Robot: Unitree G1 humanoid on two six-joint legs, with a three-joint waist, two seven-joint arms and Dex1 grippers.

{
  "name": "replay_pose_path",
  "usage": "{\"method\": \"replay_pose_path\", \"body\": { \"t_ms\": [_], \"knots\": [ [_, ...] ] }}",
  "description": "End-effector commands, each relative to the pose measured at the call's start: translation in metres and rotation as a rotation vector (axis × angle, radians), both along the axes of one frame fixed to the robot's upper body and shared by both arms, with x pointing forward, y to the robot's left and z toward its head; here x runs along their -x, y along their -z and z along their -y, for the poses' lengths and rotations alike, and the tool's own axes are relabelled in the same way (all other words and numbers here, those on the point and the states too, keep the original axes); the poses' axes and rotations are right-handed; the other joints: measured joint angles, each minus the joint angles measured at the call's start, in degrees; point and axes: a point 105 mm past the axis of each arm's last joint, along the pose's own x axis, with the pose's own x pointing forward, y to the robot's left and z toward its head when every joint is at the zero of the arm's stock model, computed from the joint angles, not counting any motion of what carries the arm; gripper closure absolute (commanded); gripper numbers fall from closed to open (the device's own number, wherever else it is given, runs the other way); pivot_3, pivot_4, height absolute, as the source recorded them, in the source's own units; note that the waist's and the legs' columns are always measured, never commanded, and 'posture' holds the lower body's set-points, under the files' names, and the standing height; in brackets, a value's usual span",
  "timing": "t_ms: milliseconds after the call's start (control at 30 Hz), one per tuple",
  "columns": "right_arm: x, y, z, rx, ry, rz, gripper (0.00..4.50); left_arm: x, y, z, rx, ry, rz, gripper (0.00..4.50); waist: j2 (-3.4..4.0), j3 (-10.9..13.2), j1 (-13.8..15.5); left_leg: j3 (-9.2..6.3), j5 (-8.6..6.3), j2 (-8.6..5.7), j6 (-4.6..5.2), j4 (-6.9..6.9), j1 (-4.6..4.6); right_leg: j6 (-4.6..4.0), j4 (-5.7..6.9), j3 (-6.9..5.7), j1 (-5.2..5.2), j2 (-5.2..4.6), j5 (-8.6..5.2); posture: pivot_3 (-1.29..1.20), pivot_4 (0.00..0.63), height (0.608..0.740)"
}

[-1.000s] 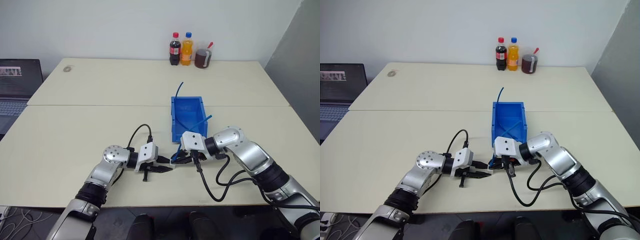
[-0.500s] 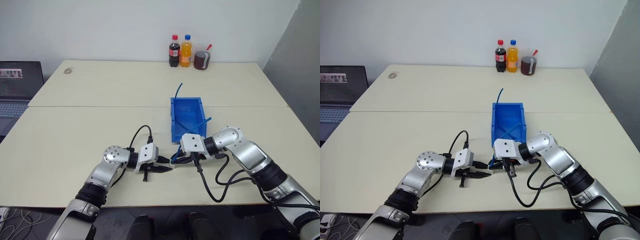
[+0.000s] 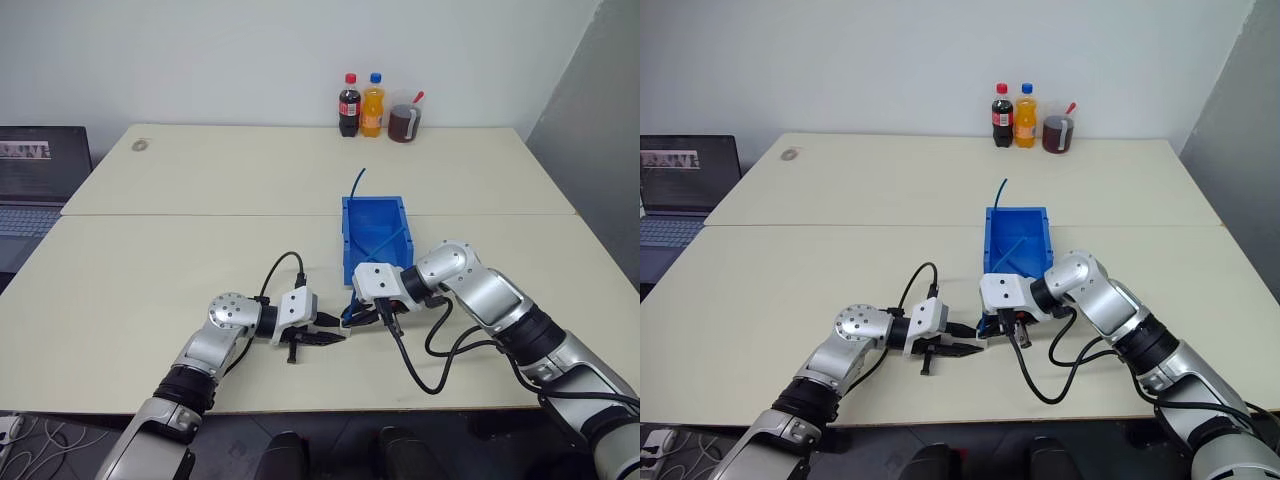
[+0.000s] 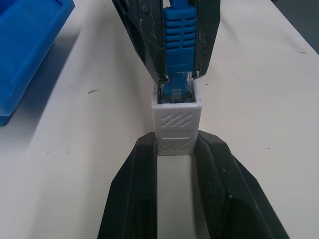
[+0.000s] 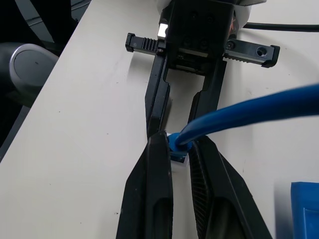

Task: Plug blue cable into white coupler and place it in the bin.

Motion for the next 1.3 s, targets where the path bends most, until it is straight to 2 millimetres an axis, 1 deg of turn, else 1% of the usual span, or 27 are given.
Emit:
{"method": "replay_pose_path", "body": {
  "t_ms": [33, 167, 367, 400, 533, 567, 600, 633, 733, 767, 800, 833, 867, 900, 1000, 1067, 1133, 1200, 1300],
  "knots": [
    [-0.003, 0.048, 0.032, 0.204, 0.111, -0.051, 4.31, -0.001, 0.001, 0.002, -0.017, -0.001, 0.021, 3.74, 0.05, -0.1, 0.0, 0.00, 0.00, 0.00, 0.00, 0.00, 0.02, -0.04, -0.01, 0.00, 0.02, 0.00, -0.02, 0.00, 0.150, 0.740],
    [-0.006, 0.051, 0.033, 0.209, 0.119, -0.032, 4.31, -0.002, 0.001, 0.002, -0.017, -0.004, 0.020, 3.74, 0.05, -0.1, 0.0, 0.02, 0.00, 0.00, 0.00, -0.05, 0.31, -0.27, -0.05, 0.04, 0.24, -0.02, -0.16, 0.00, 0.150, 0.740],
    [-0.010, 0.054, 0.030, 0.194, 0.150, -0.034, 4.31, -0.004, 0.000, 0.002, -0.020, -0.004, 0.025, 3.74, 0.03, -0.1, 0.0, 0.03, 0.00, 0.02, 0.00, -0.11, 0.50, -0.32, -0.05, 0.13, 0.24, -0.04, -0.19, 0.00, 0.150, 0.740],
    [-0.010, 0.053, 0.029, 0.185, 0.156, -0.037, 4.31, -0.005, -0.001, 0.002, -0.020, -0.005, 0.027, 3.74, 0.02, -0.2, 0.0, 0.02, 0.00, 0.03, 0.00, -0.11, 0.54, -0.33, -0.06, 0.15, 0.23, -0.05, -0.20, 0.00, 0.150, 0.740],
    [-0.017, 0.039, 0.029, 0.117, 0.215, -0.036, 4.31, -0.007, -0.003, -0.002, -0.019, -0.014, 0.034, 3.74, 0.02, -0.1, 0.0, -0.02, 0.00, 0.08, 0.00, -0.13, 0.59, -0.38, -0.06, 0.28, 0.21, -0.07, -0.23, 0.00, 0.150, 0.740],
    [-0.021, 0.033, 0.030, 0.097, 0.237, -0.030, 4.31, -0.007, -0.004, -0.006, -0.020, -0.015, 0.030, 3.04, 0.03, -0.1, 0.0, -0.03, 0.00, 0.10, 0.00, -0.13, 0.59, -0.38, -0.06, 0.30, 0.21, -0.07, -0.23, 0.00, 0.150, 0.740],
    [-0.023, 0.028, 0.031, 0.080, 0.254, -0.031, 4.31, -0.007, -0.006, -0.010, -0.021, -0.019, 0.029, 2.87, 0.03, -0.1, -0.1, -0.03, 0.00, 0.11, 0.00, -0.13, 0.58, -0.38, -0.06, 0.31, 0.20, -0.08, -0.23, 0.00, 0.150, 0.740],
    [-0.023, 0.023, 0.032, 0.060, 0.268, -0.039, 4.31, -0.009, -0.010, -0.014, -0.015, -0.031, 0.031, 2.58, 0.02, -0.1, -0.1, -0.02, 0.00, 0.15, -0.01, -0.14, 0.58, -0.38, -0.06, 0.32, 0.19, -0.09, -0.23, 0.00, 0.150, 0.740],
    [-0.017, 0.012, 0.033, 0.013, 0.290, -0.075, 4.31, -0.014, -0.021, -0.023, 0.014, -0.075, 0.034, 1.99, 0.05, -0.1, -0.1, 0.00, -0.01, 0.16, -0.01, -0.17, 0.43, -0.38, -0.06, 0.32, 0.11, -0.12, -0.23, 0.00, 0.150, 0.740],
    [-0.014, 0.006, 0.033, -0.017, 0.304, -0.098, 4.31, -0.015, -0.028, -0.027, 0.036, -0.101, 0.019, 1.69, 0.05, 0.0, -0.1, 0.01, -0.01, 0.14, -0.01, -0.19, 0.31, -0.40, -0.07, 0.30, 0.11, -0.13, -0.25, 0.00, 0.150, 0.740],
    [-0.010, -0.001, 0.034, -0.046, 0.319, -0.123, 4.31, -0.016, -0.036, -0.031, 0.060, -0.125, 0.003, 1.52, 0.06, 0.0, 0.0, 0.01, -0.01, 0.13, -0.01, -0.19, 0.13, -0.39, -0.07, 0.27, 0.05, -0.14, -0.26, 0.00, 0.150, 0.740],
    [-0.007, -0.007, 0.035, -0.069, 0.332, -0.144, 4.31, -0.016, -0.043, -0.033, 0.077, -0.141, -0.013, 1.22, 0.05, 0.0, 0.1, -0.01, 0.00, 0.14, -0.01, -0.17, -0.20, -0.18, -0.05, 0.22, -0.20, -0.14, -0.15, 0.00, 0.150, 0.740],
    [-0.004, -0.013, 0.036, -0.088, 0.345, -0.162, 4.31, -0.015, -0.049, -0.035, 0.092, -0.152, -0.024, 1.06, 0.03, 0.1, 0.2, -0.04, 0.00, 0.13, -0.01, -0.12, -0.60, 0.02, -0.05, 0.11, -0.56, -0.14, -0.04, 0.00, 0.150, 0.740],
    [-0.002, -0.016, 0.037, -0.097, 0.354, -0.173, 4.31, -0.014, -0.053, -0.036, 0.098, -0.157, -0.032, 0.74, 0.06, 0.2, 0.2, -0.05, 0.00, 0.12, -0.01, -0.12, -0.76, 0.06, -0.05, 0.04, -0.69, -0.16, -0.04, 0.00, 0.150, 0.740],
    [0.002, -0.045, 0.041, -0.214, 0.430, -0.283, 4.31, -0.006, -0.079, -0.036, 0.168, -0.181, -0.061, 0.03, 0.03, 0.5, 0.2, -0.08, -0.01, 0.00, -0.02, -0.14, -0.92, 0.11, -0.10, -0.05, -0.73, -0.39, -0.08, 0.00, 0.150, 0.740],
    [-0.003, -0.068, 0.045, -0.306, 0.483, -0.354, 4.31, 0.001, -0.096, -0.033, 0.222, -0.191, -0.079, 0.01, -0.07, 0.9, 0.1, -0.06, -0.03, -0.07, -0.04, -0.14, -1.05, 0.11, -0.15, -0.06, -0.80, -0.50, -0.08, 0.00, 0.150, 0.740],
    [-0.015, -0.087, 0.051, -0.374, 0.544, -0.396, 4.31, 0.004, -0.108, -0.029, 0.259, -0.209, -0.075, 0.01, -0.20, 1.3, 0.0, -0.08, -0.03, -0.07, -0.04, -0.13, -1.18, 0.11, -0.14, -0.08, -0.93, -0.52, -0.08, 0.00, 0.150, 0.740],
    [-0.033, -0.098, 0.058, -0.413, 0.609, -0.399, 4.31, 0.005, -0.115, -0.026, 0.275, -0.231, -0.067, 0.01, -0.21, 1.4, -0.2, -0.07, -0.03, -0.08, -0.04, -0.11, -1.44, 0.13, -0.06, -0.09, -1.25, -0.52, -0.04, 0.00, 0.150, 0.740],
    [-0.059, -0.112, 0.065, -0.459, 0.677, -0.388, 4.31, 0.002, -0.120, -0.025, 0.298, -0.270, -0.057, 0.01, -0.23, 1.4, -0.1, -0.08, -0.03, -0.07, -0.04, -0.13, -1.45, 0.11, -0.04, -0.10, -1.34, -0.47, -0.03, 0.00, 0.150, 0.740]
  ]
}}
